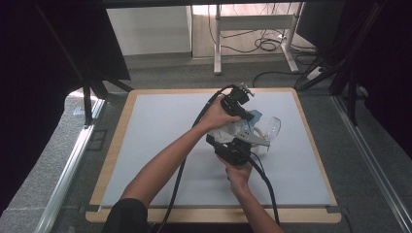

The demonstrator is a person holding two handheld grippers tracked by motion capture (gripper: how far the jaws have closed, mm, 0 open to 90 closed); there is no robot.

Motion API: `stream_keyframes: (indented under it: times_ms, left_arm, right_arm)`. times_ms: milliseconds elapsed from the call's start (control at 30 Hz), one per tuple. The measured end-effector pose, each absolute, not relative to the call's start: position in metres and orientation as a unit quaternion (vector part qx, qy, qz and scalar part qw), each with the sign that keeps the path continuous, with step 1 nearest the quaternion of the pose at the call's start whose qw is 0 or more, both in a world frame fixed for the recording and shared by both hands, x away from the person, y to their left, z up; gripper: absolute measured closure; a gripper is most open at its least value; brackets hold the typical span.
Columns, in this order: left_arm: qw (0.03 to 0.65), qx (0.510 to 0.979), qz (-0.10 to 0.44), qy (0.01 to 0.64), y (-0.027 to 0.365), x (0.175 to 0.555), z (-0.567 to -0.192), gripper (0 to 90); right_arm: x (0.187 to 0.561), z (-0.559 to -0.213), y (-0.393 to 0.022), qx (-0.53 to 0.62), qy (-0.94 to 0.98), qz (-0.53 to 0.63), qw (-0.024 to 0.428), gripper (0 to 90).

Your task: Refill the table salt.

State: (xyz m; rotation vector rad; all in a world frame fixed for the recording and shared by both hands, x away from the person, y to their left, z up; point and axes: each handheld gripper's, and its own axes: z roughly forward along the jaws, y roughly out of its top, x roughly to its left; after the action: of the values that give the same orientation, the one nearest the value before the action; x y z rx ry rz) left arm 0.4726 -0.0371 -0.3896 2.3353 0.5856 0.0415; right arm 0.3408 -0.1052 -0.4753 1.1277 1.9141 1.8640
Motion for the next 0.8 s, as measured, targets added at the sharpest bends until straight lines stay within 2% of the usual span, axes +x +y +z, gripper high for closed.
stream_keyframes:
  times_ms: [800]
  left_arm:
    - [0.356,0.907,0.015,0.224,-0.0368,0.4763,-0.3903,89.8]
  right_arm:
    - [0.3435,-0.4757,-0.1033,0.390,0.652,0.639,0.119,65.5]
